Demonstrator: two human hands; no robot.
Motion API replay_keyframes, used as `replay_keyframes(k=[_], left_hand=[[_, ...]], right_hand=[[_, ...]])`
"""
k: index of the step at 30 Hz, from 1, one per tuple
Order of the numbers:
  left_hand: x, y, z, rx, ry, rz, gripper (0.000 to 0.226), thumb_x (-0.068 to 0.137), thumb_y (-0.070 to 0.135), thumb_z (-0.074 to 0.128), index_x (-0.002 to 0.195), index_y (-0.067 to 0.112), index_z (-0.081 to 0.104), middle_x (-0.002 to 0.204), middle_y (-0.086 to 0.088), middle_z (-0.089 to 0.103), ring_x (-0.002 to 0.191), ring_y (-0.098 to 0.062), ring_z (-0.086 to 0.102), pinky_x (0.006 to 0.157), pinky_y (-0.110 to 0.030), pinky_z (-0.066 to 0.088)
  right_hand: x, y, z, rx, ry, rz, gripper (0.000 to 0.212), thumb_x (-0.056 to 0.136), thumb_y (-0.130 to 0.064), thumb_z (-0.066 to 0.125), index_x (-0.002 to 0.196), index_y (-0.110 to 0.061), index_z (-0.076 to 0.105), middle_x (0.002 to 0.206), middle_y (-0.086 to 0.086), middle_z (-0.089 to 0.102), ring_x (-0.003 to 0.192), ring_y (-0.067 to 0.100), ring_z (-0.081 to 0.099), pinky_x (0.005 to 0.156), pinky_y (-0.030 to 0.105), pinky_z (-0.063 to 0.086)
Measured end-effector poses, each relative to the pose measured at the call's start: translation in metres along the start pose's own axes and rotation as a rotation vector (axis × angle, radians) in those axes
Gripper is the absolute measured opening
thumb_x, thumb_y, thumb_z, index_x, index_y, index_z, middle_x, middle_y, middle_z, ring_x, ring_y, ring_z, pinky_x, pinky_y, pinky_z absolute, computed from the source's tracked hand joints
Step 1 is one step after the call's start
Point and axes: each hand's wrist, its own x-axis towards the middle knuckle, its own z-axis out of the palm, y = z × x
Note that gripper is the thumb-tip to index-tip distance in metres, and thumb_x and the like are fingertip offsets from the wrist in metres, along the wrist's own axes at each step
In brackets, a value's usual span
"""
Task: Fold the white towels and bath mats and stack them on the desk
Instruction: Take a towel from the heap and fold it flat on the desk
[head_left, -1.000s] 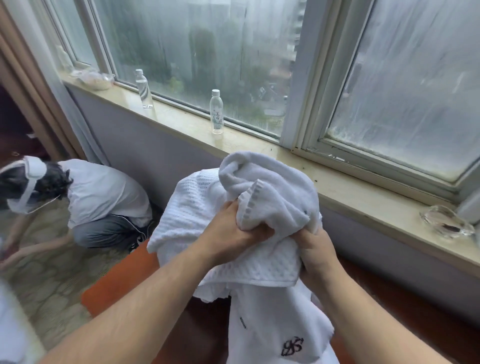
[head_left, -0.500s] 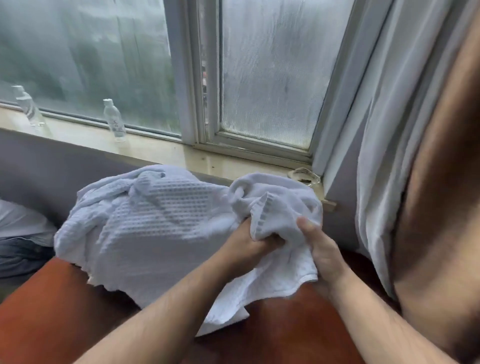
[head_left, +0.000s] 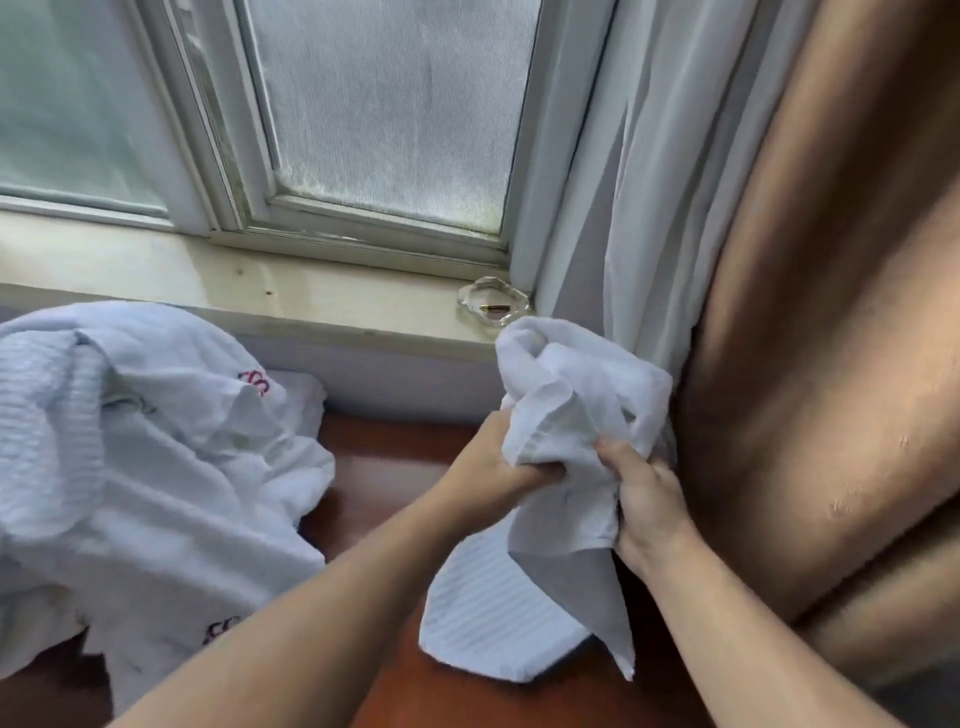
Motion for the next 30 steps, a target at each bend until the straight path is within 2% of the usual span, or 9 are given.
replay_keyframes(k=[4,7,10,15,18,22,25,27,30], left_hand=[[0.005,-0.030,-0.033,0.258,-0.032,-0.222,0.028,0.072,0.028,0.068,0.098,0.019,0.063,0.103,-0.012,0.067,0.105,-0.036,0.062,0.083,-0.053,0.054],[-0.008,-0.068,-0.055,0.610,-0.143,-0.657,0.072,0.074,0.048,0.065,0.142,0.031,0.049,0.147,-0.014,0.046,0.137,-0.042,0.040,0.107,-0.047,0.043],[-0.025,-0.091,-0.075,0.531,-0.153,-0.803,0.084,0.080,0.047,0.064,0.155,0.025,0.033,0.155,-0.009,0.041,0.132,-0.033,0.049,0.107,-0.045,0.046],[-0.042,-0.070,-0.116,0.566,0.031,-0.702,0.056,0.083,0.044,0.058,0.136,0.028,0.049,0.138,-0.002,0.051,0.119,-0.018,0.054,0.098,-0.034,0.048],[-0.066,-0.044,-0.160,0.573,0.236,-0.578,0.060,0.090,0.034,0.060,0.147,0.027,0.045,0.149,0.003,0.046,0.126,-0.014,0.051,0.100,-0.028,0.042],[-0.120,-0.006,-0.230,0.608,0.509,-0.394,0.050,0.089,0.024,0.067,0.138,0.028,0.054,0.130,0.013,0.053,0.120,-0.007,0.050,0.104,-0.025,0.039],[-0.163,0.016,-0.276,0.736,0.693,-0.238,0.044,0.085,0.017,0.070,0.127,0.028,0.061,0.117,0.017,0.056,0.113,-0.005,0.051,0.105,-0.028,0.041],[-0.188,0.025,-0.302,0.801,0.783,-0.125,0.039,0.084,0.022,0.070,0.122,0.031,0.063,0.114,0.018,0.059,0.114,-0.008,0.053,0.105,-0.032,0.042],[-0.213,0.021,-0.345,0.929,0.942,-0.164,0.054,0.079,0.053,0.064,0.131,0.039,0.054,0.131,0.011,0.055,0.127,-0.019,0.045,0.111,-0.041,0.035]], right_hand=[[0.033,0.022,0.011,-0.295,0.046,0.120,0.042,0.070,-0.019,0.077,0.111,-0.010,0.074,0.100,0.013,0.077,0.095,0.034,0.073,0.073,0.039,0.060],[0.048,0.046,0.005,-0.931,0.139,0.365,0.043,0.082,-0.032,0.076,0.116,-0.008,0.066,0.100,0.011,0.072,0.090,0.031,0.069,0.079,0.041,0.060],[0.044,0.061,0.018,-1.081,0.144,0.341,0.043,0.085,-0.039,0.068,0.115,-0.009,0.061,0.101,0.006,0.067,0.080,0.021,0.060,0.058,0.029,0.045],[0.040,0.066,0.081,-1.049,0.056,0.235,0.027,0.088,-0.031,0.062,0.113,-0.024,0.062,0.087,-0.012,0.059,0.072,0.004,0.053,0.056,0.023,0.037],[0.035,0.068,0.141,-0.866,-0.039,0.196,0.012,0.085,-0.027,0.060,0.093,-0.021,0.066,0.079,-0.006,0.065,0.066,0.011,0.055,0.060,0.027,0.044],[0.019,0.082,0.248,-0.771,-0.250,0.125,0.013,0.089,-0.025,0.058,0.094,-0.016,0.065,0.085,-0.005,0.065,0.073,0.018,0.058,0.073,0.041,0.054],[0.004,0.098,0.325,-0.704,-0.381,0.118,0.018,0.090,-0.034,0.060,0.094,-0.017,0.061,0.088,-0.003,0.063,0.070,0.013,0.055,0.067,0.036,0.049],[-0.006,0.108,0.365,-0.652,-0.386,0.105,0.045,0.083,-0.053,0.063,0.115,-0.021,0.059,0.112,0.002,0.064,0.086,0.012,0.060,0.074,0.029,0.048],[-0.011,0.119,0.407,-0.750,-0.375,0.058,0.106,0.056,-0.088,0.057,0.144,-0.030,0.039,0.146,0.001,0.048,0.130,0.022,0.048,0.107,0.044,0.042]])
